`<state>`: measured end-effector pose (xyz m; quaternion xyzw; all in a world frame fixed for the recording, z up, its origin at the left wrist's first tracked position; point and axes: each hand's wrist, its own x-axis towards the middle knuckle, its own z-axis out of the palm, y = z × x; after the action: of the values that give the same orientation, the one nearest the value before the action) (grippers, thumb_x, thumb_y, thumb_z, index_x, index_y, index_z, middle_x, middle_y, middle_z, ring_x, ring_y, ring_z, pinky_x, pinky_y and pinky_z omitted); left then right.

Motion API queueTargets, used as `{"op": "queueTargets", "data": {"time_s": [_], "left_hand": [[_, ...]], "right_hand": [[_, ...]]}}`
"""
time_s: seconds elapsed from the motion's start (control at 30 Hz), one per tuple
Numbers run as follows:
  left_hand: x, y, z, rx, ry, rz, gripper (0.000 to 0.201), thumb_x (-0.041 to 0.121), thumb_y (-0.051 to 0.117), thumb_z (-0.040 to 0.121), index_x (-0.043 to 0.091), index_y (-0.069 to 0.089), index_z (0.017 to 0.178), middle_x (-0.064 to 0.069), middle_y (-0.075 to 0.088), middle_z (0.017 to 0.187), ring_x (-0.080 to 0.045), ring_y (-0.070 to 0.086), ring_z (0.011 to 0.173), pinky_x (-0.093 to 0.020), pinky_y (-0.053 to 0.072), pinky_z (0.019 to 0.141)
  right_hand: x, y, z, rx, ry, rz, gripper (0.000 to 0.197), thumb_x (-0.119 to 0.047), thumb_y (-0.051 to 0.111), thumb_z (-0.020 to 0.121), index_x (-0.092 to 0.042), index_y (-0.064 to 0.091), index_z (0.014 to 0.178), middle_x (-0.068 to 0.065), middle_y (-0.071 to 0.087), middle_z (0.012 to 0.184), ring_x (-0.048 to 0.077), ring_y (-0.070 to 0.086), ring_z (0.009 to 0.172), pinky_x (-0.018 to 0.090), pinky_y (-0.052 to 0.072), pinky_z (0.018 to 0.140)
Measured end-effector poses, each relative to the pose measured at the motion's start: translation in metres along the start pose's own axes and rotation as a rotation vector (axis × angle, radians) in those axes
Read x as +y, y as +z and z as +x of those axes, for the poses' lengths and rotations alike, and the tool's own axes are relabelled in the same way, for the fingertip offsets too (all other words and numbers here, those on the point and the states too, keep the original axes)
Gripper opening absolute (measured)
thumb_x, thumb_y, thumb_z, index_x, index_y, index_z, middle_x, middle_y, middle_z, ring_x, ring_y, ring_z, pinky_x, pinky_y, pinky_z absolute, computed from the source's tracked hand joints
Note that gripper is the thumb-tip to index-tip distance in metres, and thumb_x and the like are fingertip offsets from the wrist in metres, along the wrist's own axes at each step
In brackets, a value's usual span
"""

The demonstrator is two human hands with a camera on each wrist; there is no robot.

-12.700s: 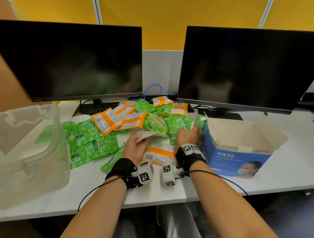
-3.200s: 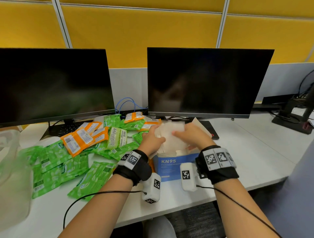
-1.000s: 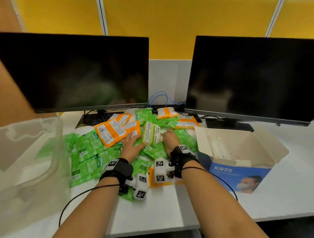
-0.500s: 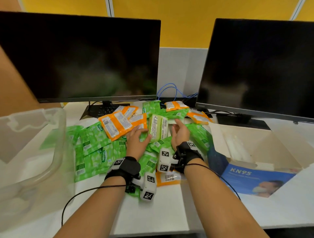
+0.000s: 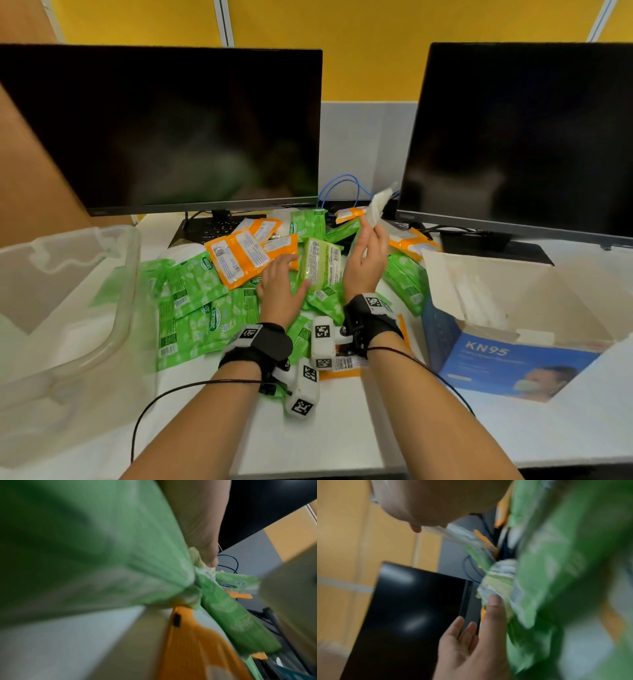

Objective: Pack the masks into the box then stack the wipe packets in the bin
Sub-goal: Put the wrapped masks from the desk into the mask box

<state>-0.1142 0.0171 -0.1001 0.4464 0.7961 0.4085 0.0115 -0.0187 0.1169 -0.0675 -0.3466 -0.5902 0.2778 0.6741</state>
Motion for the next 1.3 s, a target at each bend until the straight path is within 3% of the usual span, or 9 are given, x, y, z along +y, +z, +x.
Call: {"op": "queueTargets", "data": {"time_s": [0.2,0.33,0.47,0.57,0.63,0.77,0.97,1.13,1.3], "left_hand": [[0.004,-0.003,-0.004,0.037,-0.057,-0.176,0.106,0.046,0.077,0.072,0.029,0.008,0.150,0.004,0.022,0.156,-0.018,0.026,0.141,-0.049,0.018,0.112],[-0.004,0.001,-0.002,-0.086,-0.180,-0.093,0.092,0.075,0.053,0.073,0.018,0.035,0.143,-0.007,0.039,0.148,-0.024,0.033,0.138,-0.039,0.021,0.116],[-0.003,-0.003,-0.013,-0.219,-0.377,-0.122,0.030,0.022,0.056,0.095,0.002,0.048,0.117,-0.015,0.046,0.143,-0.022,0.045,0.133,-0.026,0.036,0.104],[0.009,-0.011,-0.010,0.143,-0.109,-0.621,0.090,-0.003,0.073,0.077,0.015,0.017,0.145,0.029,0.032,0.135,0.017,0.039,0.122,-0.007,0.034,0.098],[0.008,-0.010,-0.007,0.214,-0.007,-0.600,0.103,-0.002,0.076,0.074,0.029,0.012,0.149,0.029,0.021,0.146,0.001,0.029,0.136,-0.016,0.029,0.108],[-0.002,-0.006,-0.001,0.276,0.070,-0.363,0.036,-0.004,0.061,0.082,0.014,0.061,0.113,-0.013,0.049,0.134,-0.029,0.044,0.128,-0.031,0.033,0.109],[-0.019,-0.003,0.007,0.471,-0.293,-0.703,0.026,0.020,0.038,0.101,0.028,0.054,0.120,-0.007,0.059,0.123,-0.027,0.063,0.106,-0.041,0.055,0.087],[-0.012,-0.007,0.007,0.527,-0.387,-0.888,0.032,0.024,0.028,0.105,0.012,0.039,0.132,-0.018,0.056,0.123,-0.026,0.062,0.104,-0.035,0.051,0.085],[-0.007,-0.008,0.005,0.433,-0.330,-0.921,0.038,0.024,0.025,0.105,0.007,0.033,0.138,-0.022,0.058,0.125,-0.028,0.062,0.106,-0.037,0.050,0.091]], "right_hand": [[-0.049,-0.007,0.018,-0.016,-0.060,0.147,0.029,-0.016,0.050,0.098,-0.008,0.076,0.087,-0.008,0.059,0.076,0.000,0.053,0.072,0.012,0.042,0.068],[-0.060,-0.009,0.018,-0.110,0.263,0.230,0.038,-0.021,0.051,0.098,-0.011,0.073,0.069,-0.003,0.057,0.057,0.005,0.047,0.056,0.008,0.038,0.059],[-0.050,0.001,0.003,-0.332,0.423,0.057,0.039,-0.025,0.049,0.098,-0.008,0.075,0.077,0.001,0.064,0.065,0.007,0.054,0.061,0.017,0.038,0.060],[-0.032,-0.002,0.002,-0.198,0.603,0.087,0.036,-0.027,0.047,0.099,-0.008,0.076,0.090,0.008,0.072,0.091,0.012,0.058,0.075,0.016,0.041,0.061],[-0.017,-0.003,0.004,-0.197,0.708,0.021,0.035,-0.029,0.049,0.098,-0.011,0.077,0.091,0.009,0.072,0.099,0.018,0.061,0.082,0.025,0.048,0.071],[-0.017,0.001,0.004,-0.425,0.786,0.256,0.025,-0.022,0.051,0.097,-0.009,0.072,0.095,0.014,0.068,0.093,0.026,0.064,0.079,0.029,0.057,0.066],[-0.038,0.007,-0.009,-0.993,1.064,0.455,0.014,-0.024,0.031,0.103,-0.024,0.031,0.117,0.032,0.055,0.124,0.044,0.062,0.105,0.048,0.052,0.091],[-0.028,0.007,0.003,-0.809,0.931,0.158,0.023,-0.014,0.040,0.095,-0.023,0.041,0.117,0.012,0.054,0.106,0.029,0.055,0.096,0.042,0.047,0.079],[-0.029,0.020,0.009,-0.855,0.804,-0.226,0.039,-0.005,0.040,0.097,0.013,0.046,0.131,0.031,0.045,0.137,0.042,0.044,0.126,0.037,0.043,0.094]]}}
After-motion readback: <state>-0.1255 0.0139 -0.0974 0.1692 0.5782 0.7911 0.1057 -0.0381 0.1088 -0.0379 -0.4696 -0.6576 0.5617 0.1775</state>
